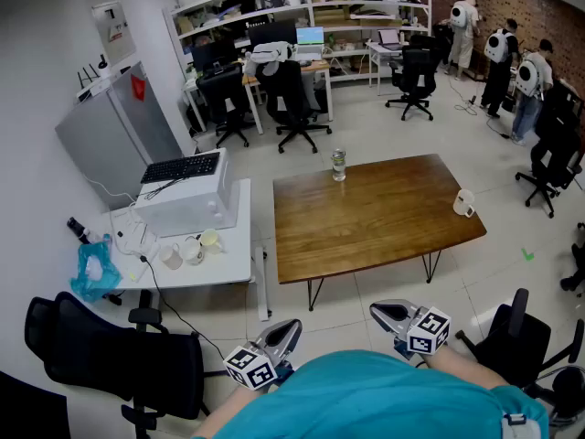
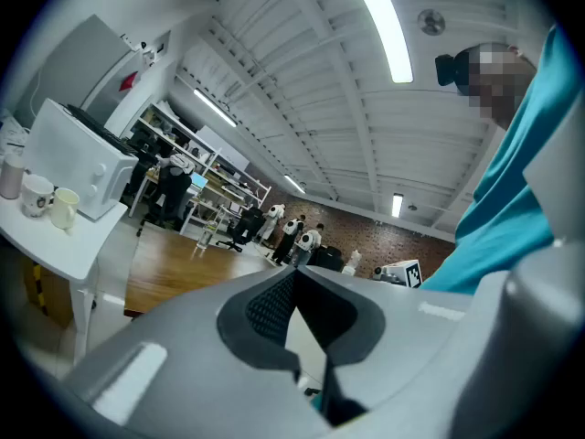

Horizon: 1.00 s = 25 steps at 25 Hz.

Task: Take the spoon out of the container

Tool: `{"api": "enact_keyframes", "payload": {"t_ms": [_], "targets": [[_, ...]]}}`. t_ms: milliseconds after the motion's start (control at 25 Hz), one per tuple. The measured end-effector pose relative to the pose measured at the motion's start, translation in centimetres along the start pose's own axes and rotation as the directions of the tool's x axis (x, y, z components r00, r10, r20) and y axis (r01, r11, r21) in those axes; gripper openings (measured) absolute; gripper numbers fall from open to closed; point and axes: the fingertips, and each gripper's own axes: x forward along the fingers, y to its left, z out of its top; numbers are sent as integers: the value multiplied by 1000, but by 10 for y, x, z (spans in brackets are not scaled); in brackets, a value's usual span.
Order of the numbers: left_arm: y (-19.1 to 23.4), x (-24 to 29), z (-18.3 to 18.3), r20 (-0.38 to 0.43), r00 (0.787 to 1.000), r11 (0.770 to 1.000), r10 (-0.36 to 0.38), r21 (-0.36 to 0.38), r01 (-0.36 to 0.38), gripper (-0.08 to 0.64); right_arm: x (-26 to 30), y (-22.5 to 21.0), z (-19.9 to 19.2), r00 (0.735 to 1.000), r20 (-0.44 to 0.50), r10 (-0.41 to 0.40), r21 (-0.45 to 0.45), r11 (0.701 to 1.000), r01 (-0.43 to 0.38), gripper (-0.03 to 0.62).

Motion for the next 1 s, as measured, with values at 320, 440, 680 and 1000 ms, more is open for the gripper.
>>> {"api": "enact_keyframes", "payload": {"t_ms": [320, 440, 680, 1000], "targets": [[-58, 109, -28, -8, 997, 997, -78, 4, 78, 0, -105, -65, 18, 997, -12, -76, -52, 996, 76, 2], [-75, 153, -37, -25, 990, 990, -140, 14, 141, 0, -142, -89, 24, 991, -1, -132, -68, 989, 132, 2], [-77, 226, -44, -57, 963, 965, -263, -34, 261, 0, -183, -139, 23, 962, 32, -270, -55, 961, 272, 2], [-16, 325, -68, -67, 898, 901, -434, -26, 434, 0, -178, -232, -9, 907, 30, -421, -59, 905, 422, 2]]}}
